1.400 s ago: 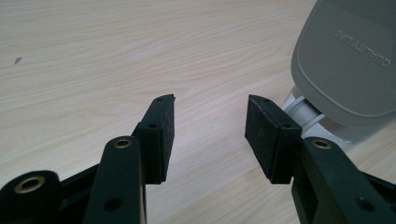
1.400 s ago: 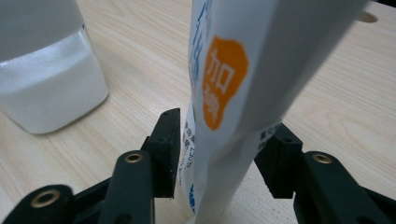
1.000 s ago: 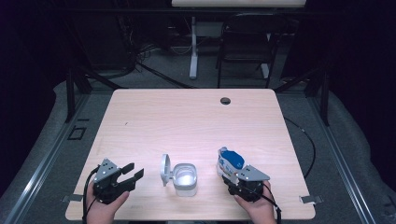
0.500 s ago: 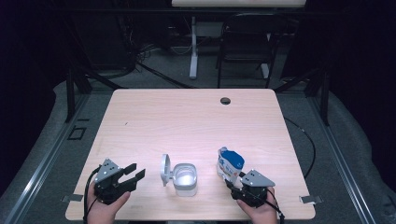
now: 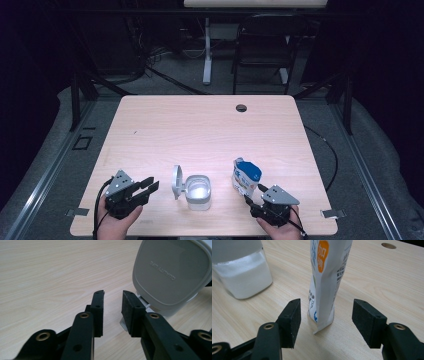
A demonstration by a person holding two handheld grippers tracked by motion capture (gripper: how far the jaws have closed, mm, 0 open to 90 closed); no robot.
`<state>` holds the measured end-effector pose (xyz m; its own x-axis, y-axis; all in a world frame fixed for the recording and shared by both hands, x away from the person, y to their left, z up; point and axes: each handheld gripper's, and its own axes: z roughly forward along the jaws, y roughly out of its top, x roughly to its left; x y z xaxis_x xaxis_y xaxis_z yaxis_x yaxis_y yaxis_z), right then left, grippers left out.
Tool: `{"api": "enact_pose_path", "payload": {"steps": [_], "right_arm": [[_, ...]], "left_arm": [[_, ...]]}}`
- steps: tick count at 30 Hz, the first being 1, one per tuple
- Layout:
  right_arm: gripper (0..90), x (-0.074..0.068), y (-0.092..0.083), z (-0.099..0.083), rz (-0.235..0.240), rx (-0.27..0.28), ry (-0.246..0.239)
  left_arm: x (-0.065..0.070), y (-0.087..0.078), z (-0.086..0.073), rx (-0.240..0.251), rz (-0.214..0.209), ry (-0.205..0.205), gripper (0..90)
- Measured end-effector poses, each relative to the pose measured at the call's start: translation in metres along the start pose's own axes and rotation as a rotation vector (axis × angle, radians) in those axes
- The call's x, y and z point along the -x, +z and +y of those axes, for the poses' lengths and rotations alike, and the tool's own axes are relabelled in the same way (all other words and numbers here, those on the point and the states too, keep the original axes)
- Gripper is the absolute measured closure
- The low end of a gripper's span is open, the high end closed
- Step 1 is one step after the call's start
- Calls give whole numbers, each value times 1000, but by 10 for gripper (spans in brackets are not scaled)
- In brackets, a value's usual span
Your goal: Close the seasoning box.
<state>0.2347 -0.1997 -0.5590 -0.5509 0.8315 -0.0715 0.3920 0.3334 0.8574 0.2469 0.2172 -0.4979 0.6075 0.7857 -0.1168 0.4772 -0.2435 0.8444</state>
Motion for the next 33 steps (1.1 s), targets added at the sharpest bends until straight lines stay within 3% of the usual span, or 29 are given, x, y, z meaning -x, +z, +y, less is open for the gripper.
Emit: {"api": "enact_pose_path", "payload": {"steps": [8, 22, 24, 33], "right_arm": [[394, 2, -2, -4, 0, -7, 2], [393, 2, -2, -8, -2, -17, 10], [393, 2, -2, -8, 2, -16, 15], [393, 2, -1, -9, 0, -23, 14]], "left_arm": [[11, 4, 8, 1, -31, 37, 899], [25, 11, 17, 6, -69, 61, 900], [26, 12, 18, 8, -92, 54, 900], [37, 21, 19, 3, -123, 89, 900]]}}
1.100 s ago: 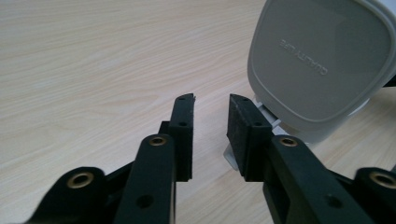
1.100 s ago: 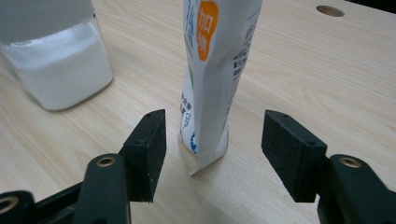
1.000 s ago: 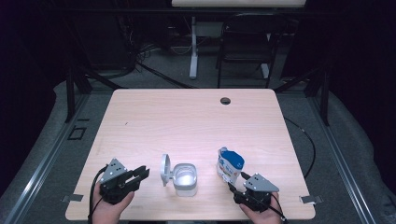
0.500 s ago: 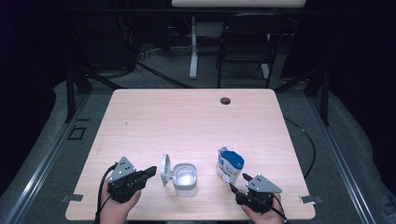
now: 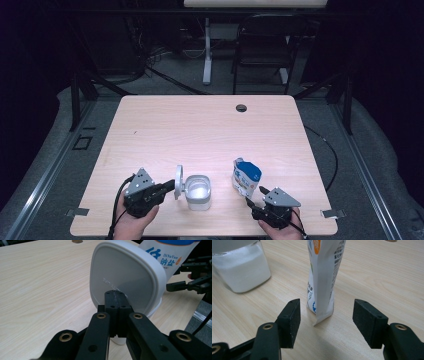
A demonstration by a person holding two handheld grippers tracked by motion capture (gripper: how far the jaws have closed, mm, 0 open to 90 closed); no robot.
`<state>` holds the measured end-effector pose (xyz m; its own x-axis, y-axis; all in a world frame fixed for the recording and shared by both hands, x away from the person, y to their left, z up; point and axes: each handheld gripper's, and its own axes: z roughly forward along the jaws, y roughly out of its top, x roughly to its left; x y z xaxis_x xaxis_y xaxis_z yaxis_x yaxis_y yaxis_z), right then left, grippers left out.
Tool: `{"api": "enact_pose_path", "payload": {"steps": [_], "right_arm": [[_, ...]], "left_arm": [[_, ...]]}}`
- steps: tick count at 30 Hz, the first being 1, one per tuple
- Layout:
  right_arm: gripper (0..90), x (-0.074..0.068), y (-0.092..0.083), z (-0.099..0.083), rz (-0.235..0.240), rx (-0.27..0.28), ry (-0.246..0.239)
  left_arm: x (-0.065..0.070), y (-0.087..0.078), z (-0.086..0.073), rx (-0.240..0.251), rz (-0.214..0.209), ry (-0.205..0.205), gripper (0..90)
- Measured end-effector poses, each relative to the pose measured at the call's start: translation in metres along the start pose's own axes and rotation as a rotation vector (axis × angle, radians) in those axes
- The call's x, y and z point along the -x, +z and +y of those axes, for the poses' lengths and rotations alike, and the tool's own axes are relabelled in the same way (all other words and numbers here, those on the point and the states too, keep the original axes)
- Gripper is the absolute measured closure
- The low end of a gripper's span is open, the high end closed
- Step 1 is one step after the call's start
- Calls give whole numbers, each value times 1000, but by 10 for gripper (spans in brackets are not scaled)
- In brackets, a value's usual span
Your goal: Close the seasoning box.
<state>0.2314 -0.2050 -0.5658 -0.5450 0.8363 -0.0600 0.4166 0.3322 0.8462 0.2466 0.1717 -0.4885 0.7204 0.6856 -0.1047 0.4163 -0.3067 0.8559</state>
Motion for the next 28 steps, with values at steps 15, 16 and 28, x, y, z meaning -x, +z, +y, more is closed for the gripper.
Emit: {"api": "enact_pose_path", "payload": {"steps": [15, 16, 28], "right_arm": [[393, -3, 2, -1, 5, -7, -11], [393, -3, 2, -1, 6, -6, -10], [393, -3, 0, -1, -3, 4, -21]], "left_arm": [[5, 3, -1, -3, -5, 14, 900], [4, 3, -1, -7, -2, 17, 900], [-6, -3, -3, 20, 29, -28, 682]]}}
